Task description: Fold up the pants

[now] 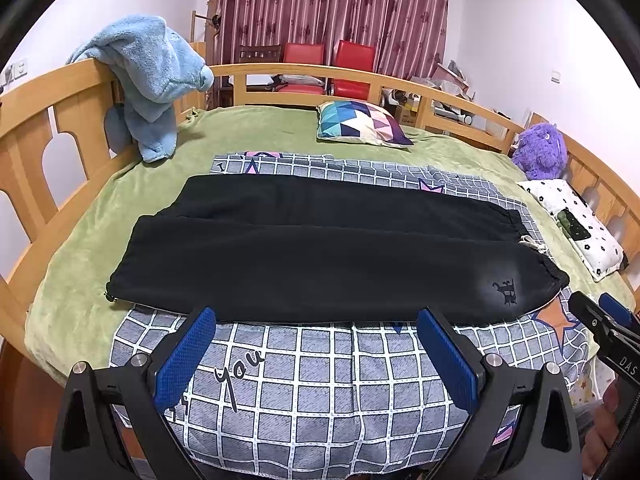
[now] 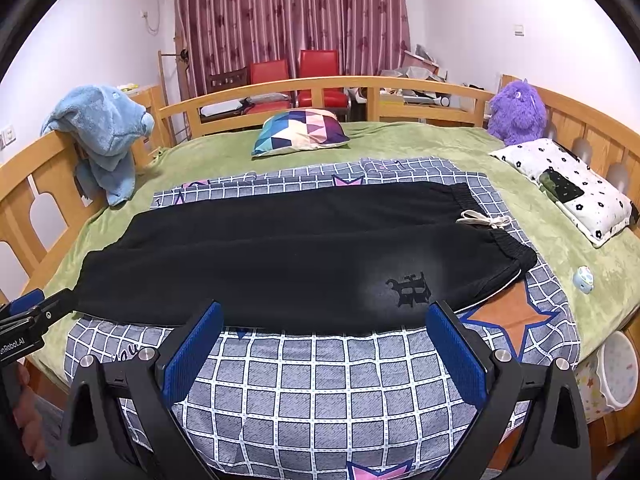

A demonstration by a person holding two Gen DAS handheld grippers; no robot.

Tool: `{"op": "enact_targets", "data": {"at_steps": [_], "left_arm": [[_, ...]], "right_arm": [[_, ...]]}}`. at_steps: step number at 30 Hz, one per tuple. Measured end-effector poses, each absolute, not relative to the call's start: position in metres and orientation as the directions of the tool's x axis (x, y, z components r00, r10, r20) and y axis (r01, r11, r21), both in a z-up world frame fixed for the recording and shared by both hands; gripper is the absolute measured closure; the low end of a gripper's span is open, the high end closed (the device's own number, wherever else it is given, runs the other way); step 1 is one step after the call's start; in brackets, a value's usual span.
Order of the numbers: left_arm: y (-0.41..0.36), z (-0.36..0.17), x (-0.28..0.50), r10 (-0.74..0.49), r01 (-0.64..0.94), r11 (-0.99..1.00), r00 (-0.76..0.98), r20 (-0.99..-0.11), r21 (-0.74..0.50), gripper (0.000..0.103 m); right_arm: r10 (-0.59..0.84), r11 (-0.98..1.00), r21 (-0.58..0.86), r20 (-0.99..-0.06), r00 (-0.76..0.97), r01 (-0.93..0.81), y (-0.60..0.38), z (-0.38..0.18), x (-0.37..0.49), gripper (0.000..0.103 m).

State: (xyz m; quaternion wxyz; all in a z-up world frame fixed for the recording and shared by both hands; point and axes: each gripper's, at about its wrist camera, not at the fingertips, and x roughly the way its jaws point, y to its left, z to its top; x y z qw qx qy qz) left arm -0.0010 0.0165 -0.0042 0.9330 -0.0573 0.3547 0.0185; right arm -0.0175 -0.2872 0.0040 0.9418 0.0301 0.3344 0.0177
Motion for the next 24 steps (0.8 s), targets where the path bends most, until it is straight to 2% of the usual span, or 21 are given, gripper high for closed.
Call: {"op": "enact_targets", "data": {"at_steps": [20,24], "left_arm": [[0.0206,-0.0019,-0.0027,-0.014,-0.071,0.992,0.755,-0.656,-0.104,0.001],[0.0198,0.0001,-0.0038,0.065,-0.132,0.990,0.758,-0.649,-0.054,0.001]], "right_arm": [[0.057,0.997,0.075,-0.621,0.782,-0.013,-0.2865,0.0059,-0.0185,0.003],[0.052,0.998,0.068,-0.606,0.793,-0.013,-0.2846,0.0075,-0.0192,0.003]]}}
